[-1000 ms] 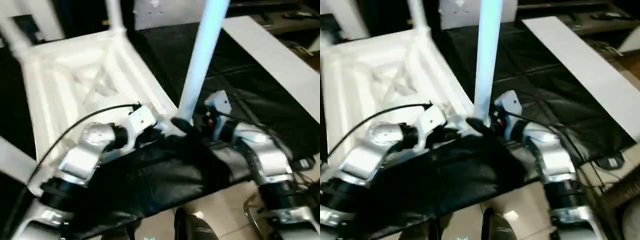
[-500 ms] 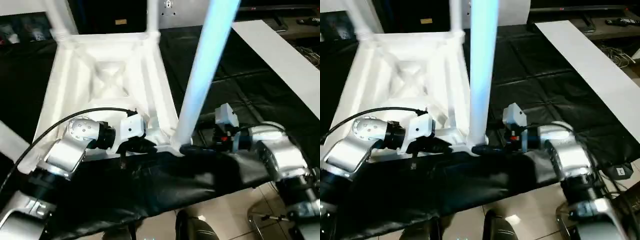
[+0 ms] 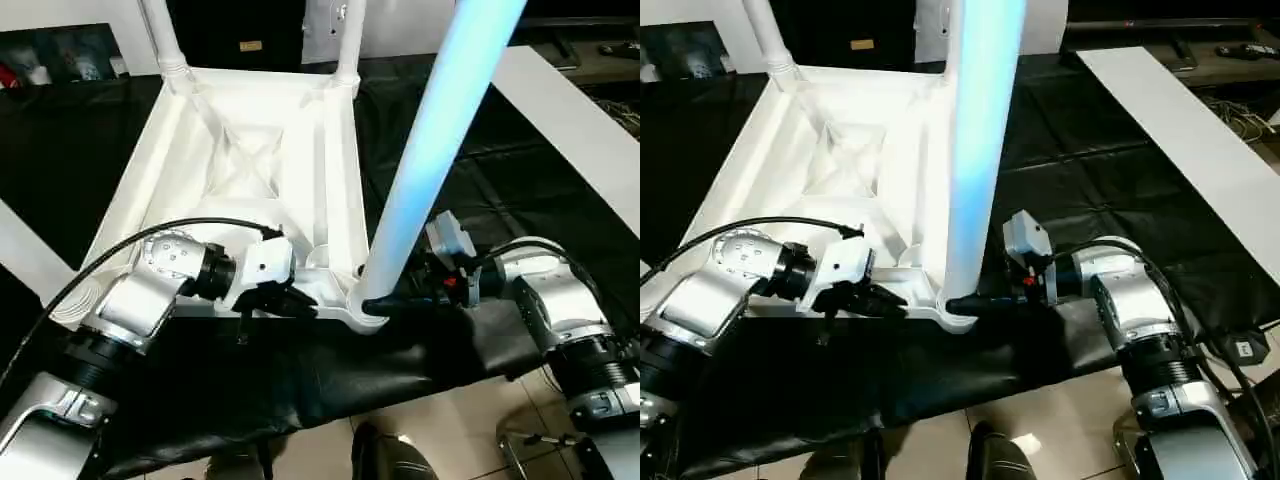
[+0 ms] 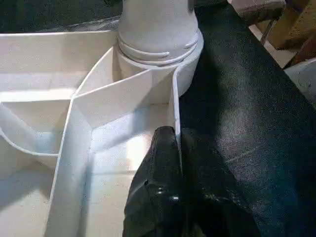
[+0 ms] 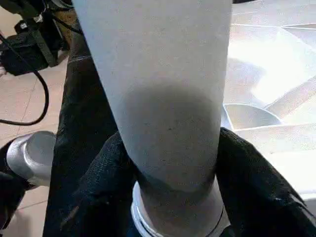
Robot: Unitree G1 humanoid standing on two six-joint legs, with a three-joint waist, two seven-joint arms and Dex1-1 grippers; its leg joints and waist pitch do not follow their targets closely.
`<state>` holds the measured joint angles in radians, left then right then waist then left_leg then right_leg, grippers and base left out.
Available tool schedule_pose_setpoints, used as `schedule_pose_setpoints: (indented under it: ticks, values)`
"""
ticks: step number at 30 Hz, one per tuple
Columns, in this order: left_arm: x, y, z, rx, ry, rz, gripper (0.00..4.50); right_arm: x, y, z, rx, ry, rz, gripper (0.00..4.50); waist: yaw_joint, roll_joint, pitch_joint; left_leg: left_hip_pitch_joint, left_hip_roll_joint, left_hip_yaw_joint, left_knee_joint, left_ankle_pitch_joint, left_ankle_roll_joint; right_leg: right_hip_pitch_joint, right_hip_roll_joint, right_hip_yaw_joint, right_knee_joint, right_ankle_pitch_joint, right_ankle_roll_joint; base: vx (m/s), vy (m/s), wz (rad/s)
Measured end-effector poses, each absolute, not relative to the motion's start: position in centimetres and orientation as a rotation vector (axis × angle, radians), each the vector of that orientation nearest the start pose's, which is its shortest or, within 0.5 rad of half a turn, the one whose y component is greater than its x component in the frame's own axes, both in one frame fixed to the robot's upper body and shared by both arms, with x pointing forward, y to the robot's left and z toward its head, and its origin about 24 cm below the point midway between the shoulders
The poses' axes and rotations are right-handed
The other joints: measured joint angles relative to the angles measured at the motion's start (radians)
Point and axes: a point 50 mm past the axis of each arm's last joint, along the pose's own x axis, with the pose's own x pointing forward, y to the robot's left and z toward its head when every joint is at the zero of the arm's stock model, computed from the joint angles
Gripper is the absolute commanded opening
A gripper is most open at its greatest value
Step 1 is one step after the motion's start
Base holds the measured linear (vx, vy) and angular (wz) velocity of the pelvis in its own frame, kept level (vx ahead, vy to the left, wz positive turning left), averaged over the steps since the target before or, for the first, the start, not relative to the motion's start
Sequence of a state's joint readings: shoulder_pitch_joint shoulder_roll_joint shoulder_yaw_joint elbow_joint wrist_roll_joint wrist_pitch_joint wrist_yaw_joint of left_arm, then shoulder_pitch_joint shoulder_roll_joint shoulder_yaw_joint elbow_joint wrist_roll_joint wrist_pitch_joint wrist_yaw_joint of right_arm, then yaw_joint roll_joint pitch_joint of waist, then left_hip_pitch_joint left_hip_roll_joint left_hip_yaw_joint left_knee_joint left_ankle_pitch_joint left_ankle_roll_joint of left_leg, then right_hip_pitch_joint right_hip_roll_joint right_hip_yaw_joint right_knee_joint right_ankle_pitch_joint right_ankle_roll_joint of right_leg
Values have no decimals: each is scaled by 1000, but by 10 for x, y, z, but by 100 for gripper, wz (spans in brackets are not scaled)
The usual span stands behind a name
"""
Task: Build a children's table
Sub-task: Rotate leg to tighten
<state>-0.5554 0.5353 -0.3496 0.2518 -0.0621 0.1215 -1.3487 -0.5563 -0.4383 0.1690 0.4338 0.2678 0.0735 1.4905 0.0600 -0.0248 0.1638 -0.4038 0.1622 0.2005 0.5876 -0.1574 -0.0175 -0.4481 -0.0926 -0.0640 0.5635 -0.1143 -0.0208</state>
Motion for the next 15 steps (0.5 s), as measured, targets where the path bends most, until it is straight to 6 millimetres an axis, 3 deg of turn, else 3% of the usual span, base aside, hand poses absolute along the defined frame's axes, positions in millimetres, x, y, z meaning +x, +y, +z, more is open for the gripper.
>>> schedule_pose_setpoints:
  ticks: [9, 12, 15]
  values:
    - [297, 139, 96, 575, 333, -1513, 0, 302, -147, 96, -171, 173, 1557, 196, 0, 0, 0, 1, 1, 0, 2, 0, 0, 0, 0, 0, 6, -1, 1, 0, 0, 0]
    - [294, 139, 95, 533, 339, -1424, 0, 296, -140, 91, -131, 154, 1452, 196, -4, 0, 0, 3, 1, 0, 2, 1, -1, -1, 0, 0, 9, -2, 2, 0, 0, 0]
    - [292, 136, 92, 475, 355, -1305, 0, 296, -134, 87, -93, 131, 1290, 196, -22, -1, 0, 4, 2, -1, 3, 2, -3, -2, 0, 0, 10, -3, 5, 0, 0, 0]
